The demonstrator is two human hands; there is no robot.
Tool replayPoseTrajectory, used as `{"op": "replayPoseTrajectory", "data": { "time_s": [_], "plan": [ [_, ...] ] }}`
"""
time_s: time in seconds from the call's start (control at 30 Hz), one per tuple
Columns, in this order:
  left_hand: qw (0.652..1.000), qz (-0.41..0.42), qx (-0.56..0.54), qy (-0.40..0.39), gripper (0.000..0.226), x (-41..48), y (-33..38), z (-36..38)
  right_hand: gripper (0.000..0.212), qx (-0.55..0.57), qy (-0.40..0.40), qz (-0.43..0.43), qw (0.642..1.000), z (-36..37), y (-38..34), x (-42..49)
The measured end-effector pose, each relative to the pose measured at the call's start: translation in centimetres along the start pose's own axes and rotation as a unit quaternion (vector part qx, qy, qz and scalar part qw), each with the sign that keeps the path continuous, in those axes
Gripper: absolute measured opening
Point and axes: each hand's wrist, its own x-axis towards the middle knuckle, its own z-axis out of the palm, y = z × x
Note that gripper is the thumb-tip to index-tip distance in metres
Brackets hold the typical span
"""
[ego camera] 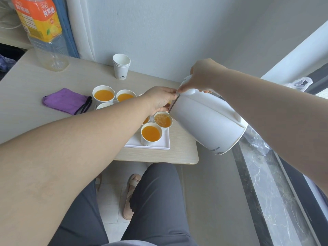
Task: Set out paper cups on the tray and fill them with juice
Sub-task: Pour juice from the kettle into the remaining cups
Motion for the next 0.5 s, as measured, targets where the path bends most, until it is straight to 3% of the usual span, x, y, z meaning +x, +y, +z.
{"op": "replayPoseTrajectory", "data": {
  "time_s": [0.5],
  "plan": [
    [1.000, -0.009, 0.009, 0.007, 0.032, 0.09, -0.58, -0.63, 0.051, 0.016, -0.004, -0.001, 1.000, 1.00, -0.21, 0.52]
  ]
}}
